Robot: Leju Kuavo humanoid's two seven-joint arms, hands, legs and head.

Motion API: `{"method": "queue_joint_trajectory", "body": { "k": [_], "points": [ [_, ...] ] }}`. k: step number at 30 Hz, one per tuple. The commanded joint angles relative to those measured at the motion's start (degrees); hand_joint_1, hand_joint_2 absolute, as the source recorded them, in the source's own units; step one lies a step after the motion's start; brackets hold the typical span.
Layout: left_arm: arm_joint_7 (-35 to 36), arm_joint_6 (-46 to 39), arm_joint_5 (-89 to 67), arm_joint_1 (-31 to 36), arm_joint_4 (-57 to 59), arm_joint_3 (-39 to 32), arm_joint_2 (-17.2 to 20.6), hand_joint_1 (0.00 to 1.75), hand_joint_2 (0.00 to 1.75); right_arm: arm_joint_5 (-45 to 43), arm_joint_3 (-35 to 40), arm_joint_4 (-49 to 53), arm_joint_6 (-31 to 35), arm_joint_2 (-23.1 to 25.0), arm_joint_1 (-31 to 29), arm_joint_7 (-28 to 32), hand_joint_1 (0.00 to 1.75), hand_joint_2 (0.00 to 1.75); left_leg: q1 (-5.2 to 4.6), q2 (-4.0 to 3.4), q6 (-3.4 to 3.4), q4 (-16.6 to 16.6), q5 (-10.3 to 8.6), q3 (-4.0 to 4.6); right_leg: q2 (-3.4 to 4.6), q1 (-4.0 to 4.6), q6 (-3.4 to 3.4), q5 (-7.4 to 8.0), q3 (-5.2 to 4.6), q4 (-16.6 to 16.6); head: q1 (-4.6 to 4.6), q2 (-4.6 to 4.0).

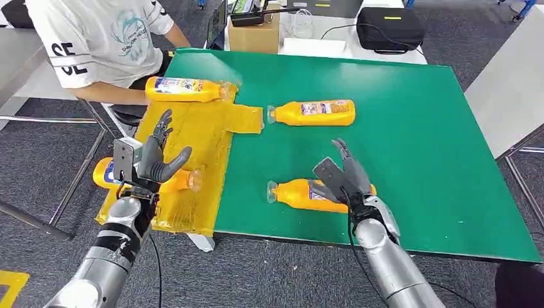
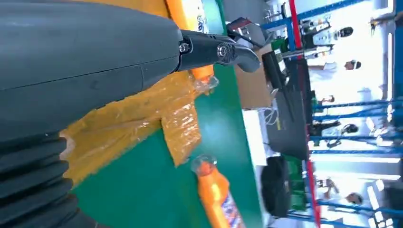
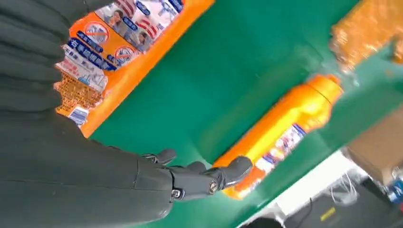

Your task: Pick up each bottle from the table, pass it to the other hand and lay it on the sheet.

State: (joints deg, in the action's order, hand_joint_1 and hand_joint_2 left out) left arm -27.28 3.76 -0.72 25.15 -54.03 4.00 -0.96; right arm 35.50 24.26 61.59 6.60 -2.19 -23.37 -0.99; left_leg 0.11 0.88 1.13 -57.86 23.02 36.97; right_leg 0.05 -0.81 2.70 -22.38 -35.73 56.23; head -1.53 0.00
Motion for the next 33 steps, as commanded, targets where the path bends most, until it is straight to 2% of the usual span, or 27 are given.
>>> {"method": "queue_joint_trajectory", "body": {
  "k": [1, 3, 12, 14, 17, 18, 19, 20, 21, 23, 28, 33],
  "points": [
    [0.15, 0.20, 4.11, 1.07, 3.17, -0.77, -2.71, 0.00, 1.75, 4.59, 5.46, -8.17, -2.67, -3.61, -2.07, -2.35, 0.00, 1.75, 0.04, 0.00, -0.05, 0.01, 0.22, -0.54, -0.08, 0.07, -0.10, -0.21, 0.59, -0.07, 0.00, 0.00],
    [0.26, 0.93, 5.45, 1.81, 4.31, -1.13, -2.76, 0.00, 1.75, 5.77, 6.15, -8.02, -4.55, -4.66, -1.62, -3.19, 0.00, 1.75, 0.01, 0.01, -0.02, 0.04, 0.07, -0.20, -0.05, 0.02, -0.05, -0.07, 0.24, -0.06, 0.00, -0.02],
    [-0.02, 1.55, 5.96, 2.38, 5.71, -0.90, -2.49, 0.00, 1.75, 8.31, 8.01, -5.88, -9.81, -8.10, 0.33, -6.24, 0.00, 1.75, 0.04, 0.05, -0.07, 0.00, 0.16, -0.42, -0.13, 0.07, -0.12, -0.18, 0.46, -0.07, -0.02, -0.02],
    [0.30, 2.51, 6.77, 2.27, 6.28, -1.38, -2.42, 0.00, 1.75, 10.07, 9.69, -4.07, -13.38, -11.03, 1.15, -8.80, 0.00, 1.75, 0.02, 0.09, -0.04, 0.03, 0.08, -0.30, -0.16, 0.04, -0.07, -0.11, 0.34, -0.10, -0.02, 0.00],
    [-0.35, 3.34, 6.85, 2.41, 7.39, -1.69, -2.31, 0.00, 1.75, 10.34, 11.08, -1.80, -17.80, -15.74, 1.63, -9.56, 0.00, 1.75, 0.00, 0.15, -0.01, 0.03, 0.07, -0.29, -0.21, 0.02, -0.05, -0.11, 0.35, -0.11, -0.04, 0.00],
    [-0.47, 3.49, 6.76, 2.51, 7.68, -1.66, -2.32, 0.00, 1.75, 10.26, 11.22, -1.58, -18.55, -16.62, 1.55, -9.36, 1.08, 1.75, 0.00, 0.19, 0.00, 0.03, 0.05, -0.28, -0.24, 0.01, -0.04, -0.11, 0.35, -0.11, 0.00, 0.00],
    [-0.37, 4.21, 7.25, 2.68, 8.18, -1.88, -2.42, 0.00, 1.75, 10.30, 12.07, -1.36, -20.29, -17.92, 1.05, -9.14, 1.41, 1.75, 0.01, 0.21, -0.01, 0.02, 0.10, -0.39, -0.28, 0.02, -0.06, -0.16, 0.50, -0.13, -0.02, 0.00],
    [-0.38, 4.23, 7.29, 2.78, 8.51, -1.92, -2.48, 0.00, 1.75, 10.02, 12.15, -1.22, -20.98, -18.61, 0.73, -8.74, 1.41, 1.75, 0.02, 0.25, 0.00, 0.04, 0.07, -0.38, -0.30, 0.03, -0.05, -0.13, 0.50, -0.20, 0.00, 0.00],
    [-0.52, 4.24, 7.24, 3.00, 8.98, -1.87, -2.52, 0.00, 1.75, 9.37, 12.49, -1.04, -22.26, -19.31, 0.31, -8.11, 1.71, 1.75, 0.00, 0.23, 0.01, 0.03, 0.03, -0.29, -0.27, 0.00, -0.03, -0.08, 0.41, -0.18, 0.00, 0.00],
    [-0.85, 5.11, 7.59, 4.00, 10.63, -1.73, -2.67, 0.00, 1.75, 7.19, 14.78, -0.68, -26.82, -22.21, -2.01, -6.87, 1.75, 1.75, -0.02, 0.30, 0.01, 0.02, 0.04, -0.34, -0.32, -0.01, -0.04, -0.10, 0.52, -0.20, 0.02, 0.00],
    [-1.90, 6.29, 8.26, 5.29, 12.98, -1.63, -2.99, 0.00, 1.75, 5.74, 21.75, -1.92, -32.29, -26.36, -9.67, -5.40, 1.75, 1.75, -0.07, 0.24, 0.02, -0.07, 0.10, -0.44, -0.25, -0.08, -0.06, -0.12, 0.62, -0.16, 0.00, 0.00],
    [-2.73, 7.02, 8.96, 6.00, 14.83, -1.62, -3.26, 0.00, 1.75, 0.37, 29.11, -6.48, -35.33, -26.27, -19.44, -4.29, 1.75, 1.75, -0.15, 0.05, 0.05, -0.05, 0.03, -0.31, -0.03, -0.16, 0.03, 0.03, 0.42, -0.14, 0.00, 0.00]
  ]
}}
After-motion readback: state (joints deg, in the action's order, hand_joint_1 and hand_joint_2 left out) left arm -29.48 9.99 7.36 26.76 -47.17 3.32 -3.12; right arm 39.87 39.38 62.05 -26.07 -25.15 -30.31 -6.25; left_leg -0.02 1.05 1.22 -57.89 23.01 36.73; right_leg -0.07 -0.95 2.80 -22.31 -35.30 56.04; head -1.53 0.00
